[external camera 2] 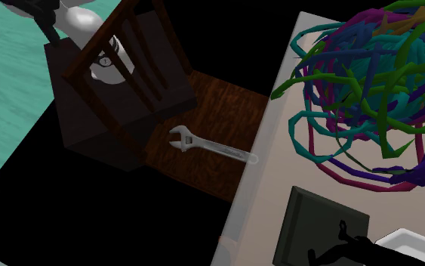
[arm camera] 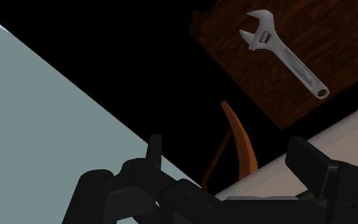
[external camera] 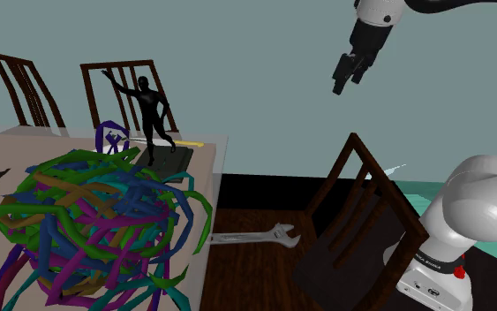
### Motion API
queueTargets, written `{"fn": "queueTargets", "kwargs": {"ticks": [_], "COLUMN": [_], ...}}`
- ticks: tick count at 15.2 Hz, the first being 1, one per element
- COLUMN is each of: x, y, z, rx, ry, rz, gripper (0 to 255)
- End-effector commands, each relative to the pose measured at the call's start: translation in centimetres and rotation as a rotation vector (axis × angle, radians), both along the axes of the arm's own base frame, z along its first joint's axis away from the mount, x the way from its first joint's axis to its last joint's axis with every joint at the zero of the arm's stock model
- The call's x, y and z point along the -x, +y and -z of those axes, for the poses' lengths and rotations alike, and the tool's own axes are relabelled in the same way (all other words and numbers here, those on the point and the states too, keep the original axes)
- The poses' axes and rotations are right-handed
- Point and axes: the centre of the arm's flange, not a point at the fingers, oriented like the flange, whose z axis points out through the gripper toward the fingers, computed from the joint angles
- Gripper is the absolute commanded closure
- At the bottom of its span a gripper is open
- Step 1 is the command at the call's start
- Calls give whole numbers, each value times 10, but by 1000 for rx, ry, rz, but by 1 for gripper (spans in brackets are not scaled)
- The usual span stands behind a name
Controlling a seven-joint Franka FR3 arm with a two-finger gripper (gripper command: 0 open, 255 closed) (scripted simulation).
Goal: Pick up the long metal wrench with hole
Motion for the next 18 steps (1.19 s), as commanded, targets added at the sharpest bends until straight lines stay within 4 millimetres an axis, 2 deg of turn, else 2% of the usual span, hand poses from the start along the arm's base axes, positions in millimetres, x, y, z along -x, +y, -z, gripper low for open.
{"fn": "queueTargets", "kwargs": {"ticks": [1,10,18], "x": [0,-46,-78], "y": [0,35,73], "z": [0,102,194], "rx": [0,-10,-19], "ry": [0,46,86], "rz": [0,-167,-315], "gripper": [0,0,0]}}
